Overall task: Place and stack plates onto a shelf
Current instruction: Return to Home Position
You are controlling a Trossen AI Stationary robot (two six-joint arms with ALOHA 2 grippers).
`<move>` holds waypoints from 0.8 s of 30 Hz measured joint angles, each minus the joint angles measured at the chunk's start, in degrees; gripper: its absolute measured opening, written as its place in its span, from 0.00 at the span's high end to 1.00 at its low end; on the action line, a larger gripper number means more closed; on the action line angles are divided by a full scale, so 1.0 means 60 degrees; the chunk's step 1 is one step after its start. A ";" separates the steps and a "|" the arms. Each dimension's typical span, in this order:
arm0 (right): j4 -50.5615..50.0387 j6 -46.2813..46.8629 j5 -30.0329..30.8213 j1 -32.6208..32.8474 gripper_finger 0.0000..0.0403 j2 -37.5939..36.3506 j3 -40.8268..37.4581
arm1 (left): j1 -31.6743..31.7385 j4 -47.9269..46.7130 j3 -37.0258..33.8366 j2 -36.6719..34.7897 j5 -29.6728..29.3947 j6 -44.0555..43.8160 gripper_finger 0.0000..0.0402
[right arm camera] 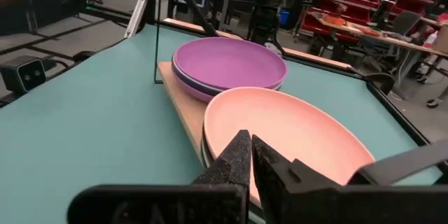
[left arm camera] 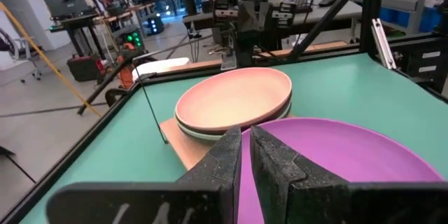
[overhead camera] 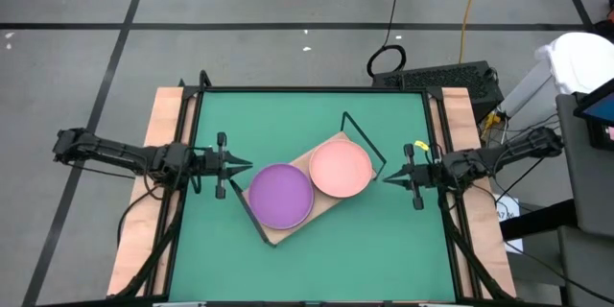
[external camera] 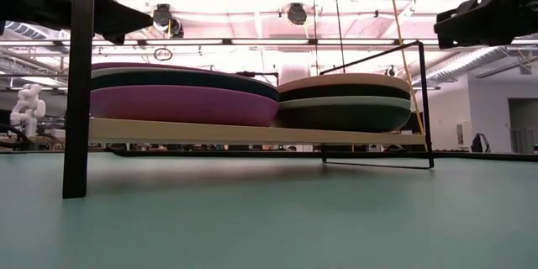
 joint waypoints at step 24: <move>0.1190 0.0057 0.0122 -0.0003 1.00 -0.0715 -0.1567 | 0.0217 0.1290 -0.1282 -0.0265 0.0248 -0.0086 0.90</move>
